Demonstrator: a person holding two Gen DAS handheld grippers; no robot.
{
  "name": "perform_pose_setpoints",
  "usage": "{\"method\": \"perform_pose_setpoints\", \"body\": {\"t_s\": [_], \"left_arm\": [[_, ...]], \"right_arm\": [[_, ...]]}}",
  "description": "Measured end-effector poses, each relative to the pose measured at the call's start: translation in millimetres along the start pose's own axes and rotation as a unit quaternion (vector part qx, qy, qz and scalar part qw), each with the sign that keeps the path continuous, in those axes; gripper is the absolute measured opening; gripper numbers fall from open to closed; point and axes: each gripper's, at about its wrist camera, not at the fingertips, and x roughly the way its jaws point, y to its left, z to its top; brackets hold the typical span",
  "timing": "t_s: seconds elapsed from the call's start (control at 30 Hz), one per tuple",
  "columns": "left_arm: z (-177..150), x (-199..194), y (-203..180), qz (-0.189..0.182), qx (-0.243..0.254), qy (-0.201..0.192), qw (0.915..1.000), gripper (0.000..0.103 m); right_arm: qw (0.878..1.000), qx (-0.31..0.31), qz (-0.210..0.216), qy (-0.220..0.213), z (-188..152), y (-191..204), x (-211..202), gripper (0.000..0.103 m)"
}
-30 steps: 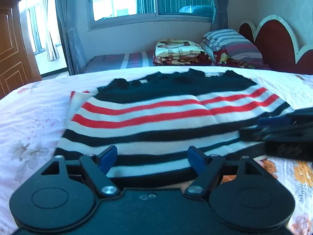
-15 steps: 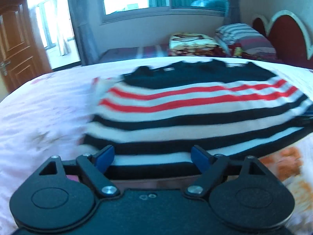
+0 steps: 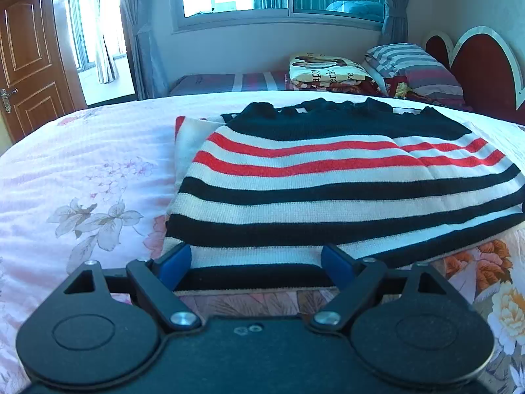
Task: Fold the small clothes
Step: 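Press and smooth the folded sweater flat with both grippers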
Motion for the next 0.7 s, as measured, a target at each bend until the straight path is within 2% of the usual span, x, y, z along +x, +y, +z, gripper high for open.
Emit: {"method": "perform_pose_setpoints", "body": {"t_s": [0.1,0.17,0.27,0.37,0.4,0.47,0.53,0.6,0.7], "left_arm": [[2.7,-13.9,-9.0,0.031,0.021,-0.019,0.9991,0.085],[2.7,-20.3,-9.6,0.036,0.027,-0.032,0.9985,0.085],[-1.1,-6.2,-1.2,0.035,0.016,0.0,0.9992,0.083],[-6.0,-1.4,5.5,0.022,0.007,0.0,0.9997,0.076],[-5.7,-1.2,6.1,0.022,0.007,-0.002,0.9997,0.068],[-4.5,-0.7,8.3,0.024,0.005,-0.003,0.9997,0.064],[-4.0,0.4,11.3,0.021,0.0,-0.002,0.9998,0.069],[-3.9,0.0,15.0,0.038,-0.005,0.0,0.9992,0.088],[-9.7,-1.9,23.9,0.041,-0.018,-0.002,0.999,0.092]], "right_arm": [[1.0,0.0,-0.003,0.001,0.6,1.6,-1.0,0.029],[1.0,0.001,-0.003,0.0,0.2,2.8,0.1,0.029],[1.0,-0.004,-0.008,-0.002,-0.4,5.7,2.6,0.029],[1.0,-0.004,-0.009,-0.002,-0.8,6.2,2.7,0.029],[1.0,-0.005,-0.008,-0.002,-0.8,6.3,2.7,0.029],[1.0,-0.003,-0.005,0.0,-0.2,5.1,2.8,0.029],[1.0,-0.001,0.0,0.003,0.9,2.9,2.5,0.029],[1.0,0.001,0.001,0.005,1.8,2.0,-0.6,0.029],[1.0,-0.004,-0.004,0.0,1.3,0.8,-6.0,0.029]]}}
